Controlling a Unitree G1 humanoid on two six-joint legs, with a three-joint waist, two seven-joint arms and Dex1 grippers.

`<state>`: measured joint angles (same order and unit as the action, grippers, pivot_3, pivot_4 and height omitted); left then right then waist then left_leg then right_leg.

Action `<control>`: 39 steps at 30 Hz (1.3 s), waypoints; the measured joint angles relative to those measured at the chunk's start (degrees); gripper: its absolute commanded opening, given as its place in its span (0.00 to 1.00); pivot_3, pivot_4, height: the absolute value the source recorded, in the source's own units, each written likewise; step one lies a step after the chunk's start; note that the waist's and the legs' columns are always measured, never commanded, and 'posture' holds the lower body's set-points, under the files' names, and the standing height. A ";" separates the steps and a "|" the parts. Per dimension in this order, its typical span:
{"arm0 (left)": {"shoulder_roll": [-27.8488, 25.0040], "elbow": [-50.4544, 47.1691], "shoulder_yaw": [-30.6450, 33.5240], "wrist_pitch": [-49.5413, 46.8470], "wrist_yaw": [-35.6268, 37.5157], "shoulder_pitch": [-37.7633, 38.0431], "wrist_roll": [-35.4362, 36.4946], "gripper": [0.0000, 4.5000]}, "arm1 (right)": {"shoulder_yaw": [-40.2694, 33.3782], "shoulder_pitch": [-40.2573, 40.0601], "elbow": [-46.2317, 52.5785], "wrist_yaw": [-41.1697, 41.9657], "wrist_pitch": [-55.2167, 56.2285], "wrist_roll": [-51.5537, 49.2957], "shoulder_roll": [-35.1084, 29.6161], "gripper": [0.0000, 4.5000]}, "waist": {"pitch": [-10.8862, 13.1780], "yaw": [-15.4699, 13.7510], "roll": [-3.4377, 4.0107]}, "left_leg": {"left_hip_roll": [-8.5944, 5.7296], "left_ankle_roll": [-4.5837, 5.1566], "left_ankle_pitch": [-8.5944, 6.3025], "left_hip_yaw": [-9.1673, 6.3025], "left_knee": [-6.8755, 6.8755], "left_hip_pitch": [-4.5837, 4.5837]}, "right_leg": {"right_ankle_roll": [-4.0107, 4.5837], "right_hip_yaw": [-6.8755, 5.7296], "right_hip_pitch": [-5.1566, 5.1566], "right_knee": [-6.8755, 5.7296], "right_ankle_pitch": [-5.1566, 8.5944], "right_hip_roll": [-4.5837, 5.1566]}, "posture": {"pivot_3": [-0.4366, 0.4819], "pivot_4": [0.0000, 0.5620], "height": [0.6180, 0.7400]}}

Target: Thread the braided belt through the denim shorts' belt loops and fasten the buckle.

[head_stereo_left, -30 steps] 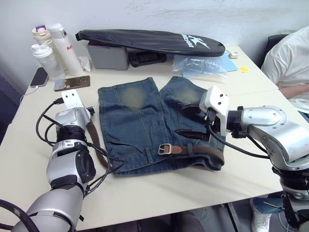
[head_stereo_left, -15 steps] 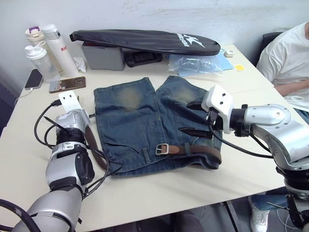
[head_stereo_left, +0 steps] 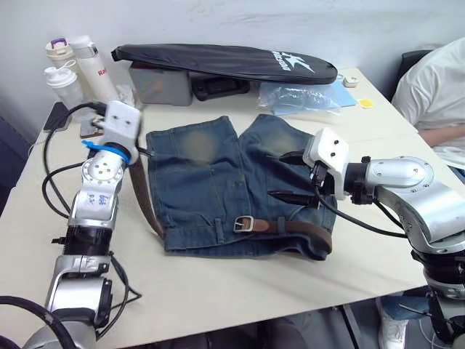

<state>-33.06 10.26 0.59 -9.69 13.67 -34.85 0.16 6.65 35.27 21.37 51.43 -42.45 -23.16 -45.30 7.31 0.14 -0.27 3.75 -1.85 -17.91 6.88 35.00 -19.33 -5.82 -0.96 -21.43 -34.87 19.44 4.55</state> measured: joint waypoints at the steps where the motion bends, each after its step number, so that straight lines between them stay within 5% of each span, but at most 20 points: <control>1: -0.99 -0.93 -0.75 0.80 2.92 1.27 0.31 0.00 | 0.00 0.00 -0.34 0.17 0.04 0.07 0.00 1.00 | 0.00 0.17 0.00 | 0.04 0.01 -0.01 0.01 -0.02 0.01 | 0.01 0.06 -0.02 -0.01 0.00 -0.02 | 0.48 0.27 1.00; 12: -7.39 -11.16 -1.57 0.78 33.22 8.28 13.21 0.00 | 0.05 0.00 -1.50 0.28 7.73 3.76 1.21 1.00 | 0.04 0.12 0.14 | 0.14 0.28 -0.14 0.01 0.04 0.00 | 0.04 0.14 -0.03 -0.01 0.02 0.02 | 0.48 0.27 1.00; 25: -7.41 -11.78 -6.35 5.39 39.69 6.76 8.32 0.00 | 12.46 2.25 -5.91 2.51 28.04 19.08 5.53 1.00 | 0.07 0.21 0.21 | 0.05 0.38 -0.20 0.08 0.13 0.01 | 0.04 0.22 -0.04 -0.05 0.02 -0.04 | 0.48 0.27 1.00; 30: -6.30 -11.81 -6.39 5.51 39.65 5.75 8.11 0.00 | 13.47 2.34 -7.10 3.05 31.20 20.86 6.85 0.70 | 0.07 0.22 0.22 | 0.07 0.39 -0.20 0.09 0.14 0.01 | 0.04 0.23 -0.03 -0.19 0.02 -0.04 | 0.48 0.27 1.00; 36: -5.71 -11.94 -7.03 4.89 40.21 5.54 8.04 0.00 | 13.43 2.26 -10.10 3.47 35.42 22.89 8.13 0.07 | 0.07 0.25 0.22 | 0.06 0.39 -0.20 0.09 0.15 0.02 | 0.04 0.24 -0.03 -0.18 0.02 -0.07 | 0.48 0.27 1.00; 39: -5.67 -12.19 -7.16 3.43 40.48 5.45 8.42 0.00 | 13.21 2.13 -10.57 3.38 36.17 23.27 8.43 0.00 | 0.07 0.27 0.23 | 0.07 0.39 -0.20 0.09 0.14 0.02 | 0.04 0.23 -0.03 -0.20 0.02 -0.08 | 0.48 0.27 1.00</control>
<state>-38.74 -1.92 -6.57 -6.26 54.14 -29.40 8.58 19.86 37.41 10.80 54.80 -6.28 0.11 -36.87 7.38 0.41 -0.04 3.82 -1.46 -18.11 6.97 35.15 -19.31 -5.78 -0.72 -21.46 -35.07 19.46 4.47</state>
